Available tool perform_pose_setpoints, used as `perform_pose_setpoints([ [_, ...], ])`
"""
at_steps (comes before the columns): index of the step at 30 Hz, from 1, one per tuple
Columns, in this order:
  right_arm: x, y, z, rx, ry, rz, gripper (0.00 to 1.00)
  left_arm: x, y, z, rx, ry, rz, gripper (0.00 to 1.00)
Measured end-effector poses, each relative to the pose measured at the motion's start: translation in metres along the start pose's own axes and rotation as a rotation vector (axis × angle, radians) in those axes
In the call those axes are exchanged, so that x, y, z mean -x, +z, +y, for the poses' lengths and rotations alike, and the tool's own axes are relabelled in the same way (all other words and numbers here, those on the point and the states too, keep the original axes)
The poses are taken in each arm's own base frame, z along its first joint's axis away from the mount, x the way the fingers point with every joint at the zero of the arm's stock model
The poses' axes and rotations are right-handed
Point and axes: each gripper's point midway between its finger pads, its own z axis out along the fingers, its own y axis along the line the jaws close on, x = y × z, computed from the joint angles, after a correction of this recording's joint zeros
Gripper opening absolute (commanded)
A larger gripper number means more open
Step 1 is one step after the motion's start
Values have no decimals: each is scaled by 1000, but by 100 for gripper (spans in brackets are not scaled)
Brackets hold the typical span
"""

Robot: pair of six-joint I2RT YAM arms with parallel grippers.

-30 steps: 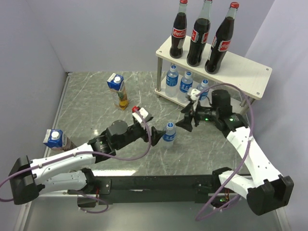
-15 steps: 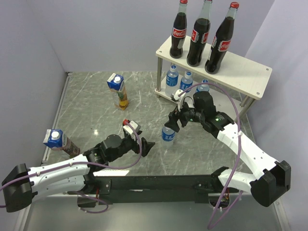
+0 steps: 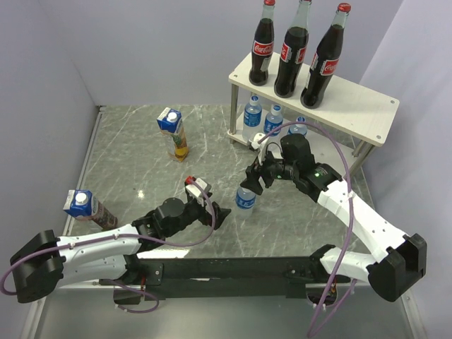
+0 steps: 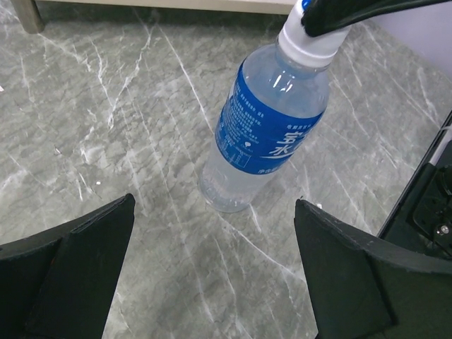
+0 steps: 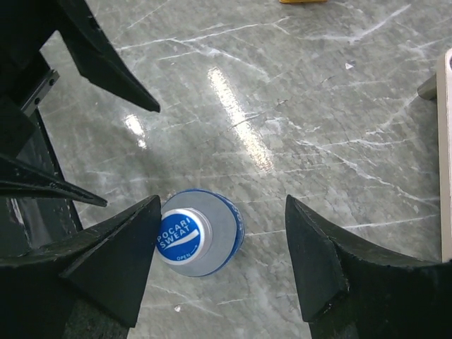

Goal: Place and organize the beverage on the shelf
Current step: Pick up the drink from the center of the board.

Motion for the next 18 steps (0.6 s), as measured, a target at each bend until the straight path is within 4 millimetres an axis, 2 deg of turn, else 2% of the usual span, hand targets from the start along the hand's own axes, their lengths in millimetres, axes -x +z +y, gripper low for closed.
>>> perform_pose_setpoints([
  [4,-1,-1,4,22,-26,3,77,-3,3,-1,-7,5,7,100],
  [10,-8,-4,13,80,-73,25,77,3,4,-6,-35,14,-16,100],
  [18,-20,-5,16,101,-81,71,68,1,6,-11,-66,22,-12,100],
])
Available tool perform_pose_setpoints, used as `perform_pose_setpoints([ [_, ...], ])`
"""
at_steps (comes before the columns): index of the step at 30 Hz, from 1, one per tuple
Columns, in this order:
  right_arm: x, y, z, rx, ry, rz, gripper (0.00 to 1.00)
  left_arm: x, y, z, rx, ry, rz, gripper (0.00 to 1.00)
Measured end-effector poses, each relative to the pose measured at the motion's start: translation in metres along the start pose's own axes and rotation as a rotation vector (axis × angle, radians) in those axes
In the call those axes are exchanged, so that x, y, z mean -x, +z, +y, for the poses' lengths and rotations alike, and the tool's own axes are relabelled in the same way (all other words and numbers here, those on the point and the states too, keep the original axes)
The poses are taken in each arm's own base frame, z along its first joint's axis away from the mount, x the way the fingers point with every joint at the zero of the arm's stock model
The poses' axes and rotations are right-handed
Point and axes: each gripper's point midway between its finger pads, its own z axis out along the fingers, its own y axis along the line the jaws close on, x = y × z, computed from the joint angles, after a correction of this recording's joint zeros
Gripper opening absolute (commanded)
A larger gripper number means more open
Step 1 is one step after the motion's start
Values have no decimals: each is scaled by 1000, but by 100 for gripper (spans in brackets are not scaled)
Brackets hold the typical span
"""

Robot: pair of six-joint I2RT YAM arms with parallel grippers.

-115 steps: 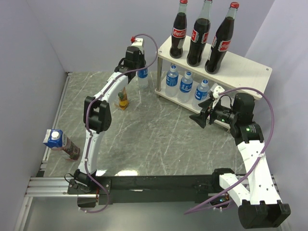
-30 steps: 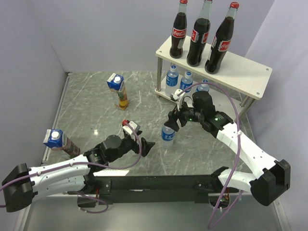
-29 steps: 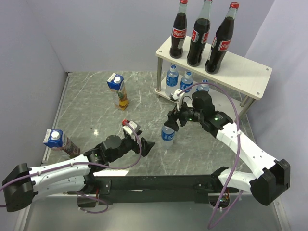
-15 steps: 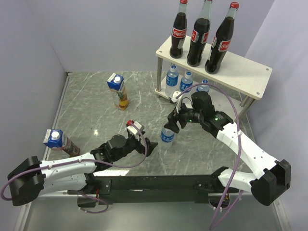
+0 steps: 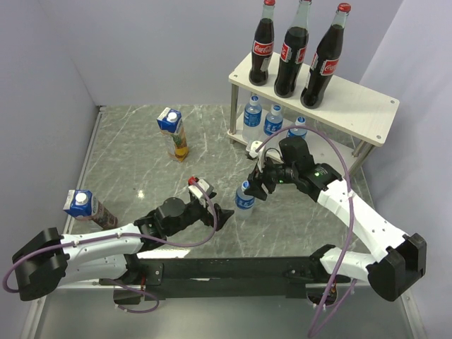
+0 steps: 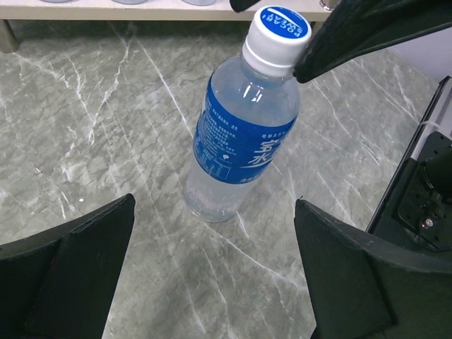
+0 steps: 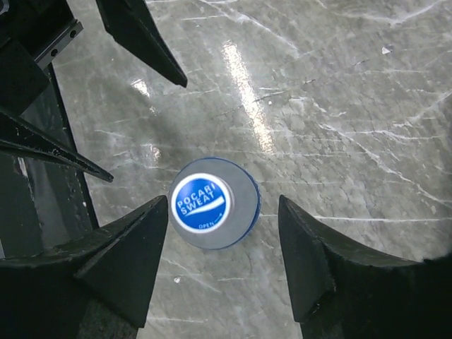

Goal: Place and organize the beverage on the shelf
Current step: Pick up the drink from the center of the board.

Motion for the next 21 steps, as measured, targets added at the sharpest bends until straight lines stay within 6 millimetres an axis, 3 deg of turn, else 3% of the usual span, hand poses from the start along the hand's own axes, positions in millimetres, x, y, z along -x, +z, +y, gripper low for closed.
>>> perform_pose_setpoints([
  [6,-2,3,4,19,3,9,61,-4,2,-1,-13,2,1,100],
  [9,-3,7,9,36,2,17,43,-9,5,-2,-18,7,14,99],
  [10,-3,9,10,41,3,20,30,-12,6,-2,-19,10,22,100],
  [14,-1,10,8,33,-5,24,0,-23,12,-1,-24,27,48,100],
  [21,-1,3,12,22,11,26,0,-30,28,-2,-33,67,69,99],
])
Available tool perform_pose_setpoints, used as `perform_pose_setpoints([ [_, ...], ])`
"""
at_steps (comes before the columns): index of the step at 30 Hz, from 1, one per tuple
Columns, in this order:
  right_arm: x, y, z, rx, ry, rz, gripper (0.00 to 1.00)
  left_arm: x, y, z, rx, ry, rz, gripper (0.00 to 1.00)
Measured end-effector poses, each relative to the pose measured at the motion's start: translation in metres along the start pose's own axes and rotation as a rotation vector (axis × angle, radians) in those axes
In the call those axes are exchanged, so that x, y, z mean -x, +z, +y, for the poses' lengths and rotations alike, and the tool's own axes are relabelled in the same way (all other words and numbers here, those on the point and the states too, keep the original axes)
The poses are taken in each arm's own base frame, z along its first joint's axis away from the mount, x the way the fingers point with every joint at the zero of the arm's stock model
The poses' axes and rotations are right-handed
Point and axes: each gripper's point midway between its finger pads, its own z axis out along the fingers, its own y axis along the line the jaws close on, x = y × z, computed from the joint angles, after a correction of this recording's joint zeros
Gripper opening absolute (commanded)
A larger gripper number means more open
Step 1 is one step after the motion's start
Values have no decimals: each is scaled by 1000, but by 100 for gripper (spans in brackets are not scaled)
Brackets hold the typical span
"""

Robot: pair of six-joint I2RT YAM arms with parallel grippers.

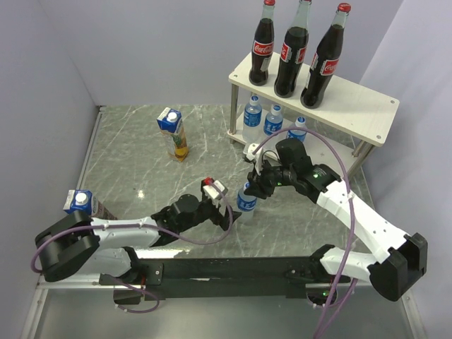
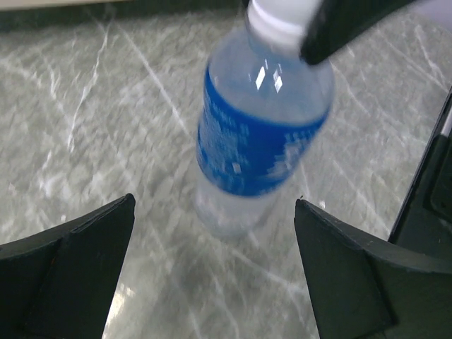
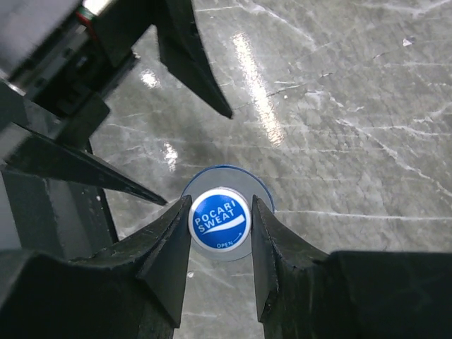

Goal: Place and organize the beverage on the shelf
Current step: Pick up the drink from the center of the board.

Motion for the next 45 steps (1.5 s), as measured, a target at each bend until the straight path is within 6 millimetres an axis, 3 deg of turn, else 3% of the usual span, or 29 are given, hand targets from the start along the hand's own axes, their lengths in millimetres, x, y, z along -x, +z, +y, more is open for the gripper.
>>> perform_pose_setpoints([
  [8,10,-18,8,-20,-12,-44,0,28,39,-20,-63,63,-27,100],
  [14,15,-24,14,-5,-12,-69,0,28,61,-28,-80,94,-12,95],
  [21,17,-30,12,-18,-7,-86,0,37,65,-36,-104,122,-27,79],
  [33,15,-45,-10,-112,76,-105,0,39,65,-41,-115,131,-30,83],
  [42,17,-47,-10,-105,84,-116,0,49,69,-44,-116,138,-30,79],
  [45,17,-48,-10,-106,88,-119,0,52,71,-44,-115,148,-31,74],
])
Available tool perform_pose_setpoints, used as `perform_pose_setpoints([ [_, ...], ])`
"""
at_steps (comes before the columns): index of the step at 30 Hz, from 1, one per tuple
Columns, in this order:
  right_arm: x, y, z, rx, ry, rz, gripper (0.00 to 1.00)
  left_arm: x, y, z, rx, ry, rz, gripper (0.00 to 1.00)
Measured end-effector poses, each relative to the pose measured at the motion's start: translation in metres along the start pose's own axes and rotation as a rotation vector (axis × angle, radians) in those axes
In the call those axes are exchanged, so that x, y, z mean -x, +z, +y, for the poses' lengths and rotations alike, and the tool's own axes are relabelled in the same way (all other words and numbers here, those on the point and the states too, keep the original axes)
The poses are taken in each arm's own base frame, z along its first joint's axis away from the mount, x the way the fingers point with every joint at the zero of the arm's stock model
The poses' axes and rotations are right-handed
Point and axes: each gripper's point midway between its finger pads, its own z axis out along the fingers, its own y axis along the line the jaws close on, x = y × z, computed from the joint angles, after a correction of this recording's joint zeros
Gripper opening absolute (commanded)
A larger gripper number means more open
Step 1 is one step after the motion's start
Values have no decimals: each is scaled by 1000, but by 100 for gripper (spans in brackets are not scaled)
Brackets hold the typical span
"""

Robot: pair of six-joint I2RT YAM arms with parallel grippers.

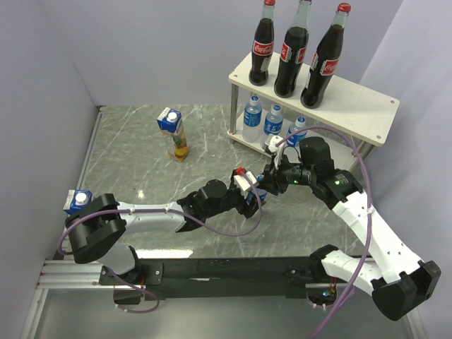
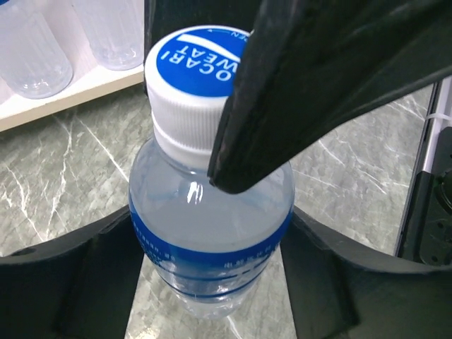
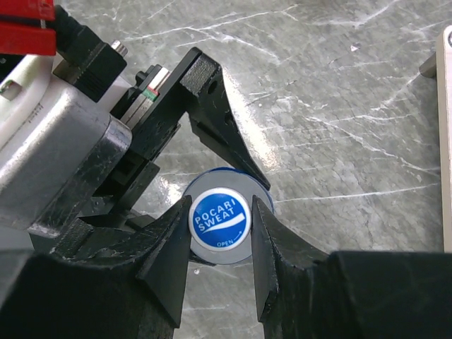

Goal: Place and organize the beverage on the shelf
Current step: Pick up the drink from the center of the board, then place the drink on the shelf.

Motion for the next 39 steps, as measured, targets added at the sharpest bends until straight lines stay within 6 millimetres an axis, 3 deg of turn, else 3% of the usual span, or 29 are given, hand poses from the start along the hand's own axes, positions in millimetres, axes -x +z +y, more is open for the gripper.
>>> perform_pose_setpoints([
  [3,0,-1,-2,-7,6,-1,0,0,3,0,0,6,3,61],
  [6,0,-3,-4,-14,10,-3,0,1,7,-1,-5,8,6,38],
  [8,-1,-4,-5,-17,15,-4,0,1,8,-2,-8,10,13,18],
  [10,-1,-5,-6,-21,20,-6,8,2,8,-2,-10,10,15,0],
  [11,0,-5,-6,-24,20,-7,16,2,8,-2,-10,10,15,0],
  [12,0,-6,-7,-24,23,-8,36,2,8,-3,-12,9,14,0],
  [15,1,-9,-8,-30,37,-17,62,5,9,-3,-14,7,9,0],
  [18,15,-18,-19,-85,19,-78,73,-6,10,-3,-13,0,46,0],
  [22,31,-39,-37,-191,1,-156,76,-38,13,-2,-7,-18,137,0],
  [29,47,-88,-76,-461,42,-261,77,-33,30,-6,-22,-29,134,0],
  [33,58,-124,-95,-644,72,-345,77,-22,54,-12,-48,-44,120,0],
  [39,61,-159,-116,-840,134,-414,79,7,97,-17,-67,-55,60,0],
])
